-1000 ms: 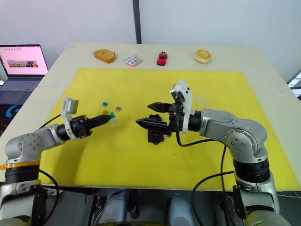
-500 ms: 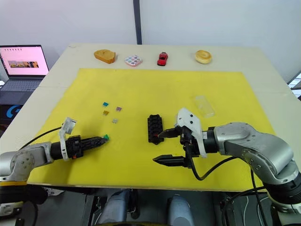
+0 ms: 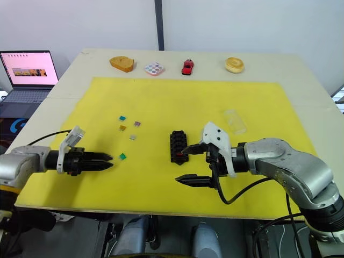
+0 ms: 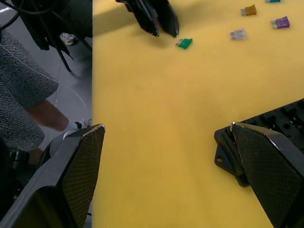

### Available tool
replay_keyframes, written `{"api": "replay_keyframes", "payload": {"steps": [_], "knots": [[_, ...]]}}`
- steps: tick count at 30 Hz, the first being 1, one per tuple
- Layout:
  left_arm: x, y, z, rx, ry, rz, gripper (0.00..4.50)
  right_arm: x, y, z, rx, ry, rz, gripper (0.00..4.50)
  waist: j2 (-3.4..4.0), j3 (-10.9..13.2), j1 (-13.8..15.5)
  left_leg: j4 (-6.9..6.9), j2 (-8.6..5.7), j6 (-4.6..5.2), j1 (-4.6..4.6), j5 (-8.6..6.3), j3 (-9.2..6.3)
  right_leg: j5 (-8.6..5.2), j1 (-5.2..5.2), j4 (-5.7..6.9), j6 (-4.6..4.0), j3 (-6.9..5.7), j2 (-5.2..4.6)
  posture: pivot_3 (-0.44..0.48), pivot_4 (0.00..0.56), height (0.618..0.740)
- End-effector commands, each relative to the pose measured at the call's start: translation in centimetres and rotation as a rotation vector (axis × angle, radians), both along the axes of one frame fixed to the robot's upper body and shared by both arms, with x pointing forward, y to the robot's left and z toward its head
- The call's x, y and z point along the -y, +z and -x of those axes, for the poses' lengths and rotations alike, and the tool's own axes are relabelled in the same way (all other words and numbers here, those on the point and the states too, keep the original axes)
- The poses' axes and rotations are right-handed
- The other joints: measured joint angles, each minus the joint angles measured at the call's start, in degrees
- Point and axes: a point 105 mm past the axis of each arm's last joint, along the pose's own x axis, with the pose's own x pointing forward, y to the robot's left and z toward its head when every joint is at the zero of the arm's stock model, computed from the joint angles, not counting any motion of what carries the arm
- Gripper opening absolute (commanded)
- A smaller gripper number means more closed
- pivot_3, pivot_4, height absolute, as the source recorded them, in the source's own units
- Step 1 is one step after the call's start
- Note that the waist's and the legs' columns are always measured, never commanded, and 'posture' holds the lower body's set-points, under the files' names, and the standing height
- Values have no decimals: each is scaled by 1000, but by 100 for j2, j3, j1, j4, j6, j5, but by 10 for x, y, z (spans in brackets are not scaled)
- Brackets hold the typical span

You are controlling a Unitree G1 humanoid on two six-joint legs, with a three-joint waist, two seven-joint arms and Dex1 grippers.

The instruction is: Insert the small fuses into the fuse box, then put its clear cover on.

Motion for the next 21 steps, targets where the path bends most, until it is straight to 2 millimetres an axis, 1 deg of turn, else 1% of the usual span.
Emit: {"api": "replay_keyframes", "payload": {"steps": [1, 12, 16, 21], "knots": [[2, 0, -6, 30, -26, -20, 2348, -2, 7, 2, 36, 15, -15, 4500, 0, 0, -5, 0, 0, 0, -1, 0, 0, 0, 0, 0, 0, -1, 0, 0, 150, 740], [25, -4, -4, -14, -113, 35, 2348, -4, 7, 4, 30, -10, -35, 4500, 0, 0, 18, 20, -1, 11, -1, -5, -3, 1, 13, 1, 2, -5, 1, 0, 150, 740], [35, -11, -4, -47, -127, 48, 2348, -4, 7, 3, 23, -19, -43, 4500, 0, 0, 57, 28, -1, 17, -2, -9, -2, 1, 16, 1, 3, -5, 1, 0, 150, 740], [38, -21, 0, -114, -122, 70, 2348, -4, 6, 3, 21, -32, -46, 4500, 0, 0, 113, 37, -2, 24, -2, -13, -1, 1, 19, 1, 3, -5, 1, 0, 150, 740]]}}
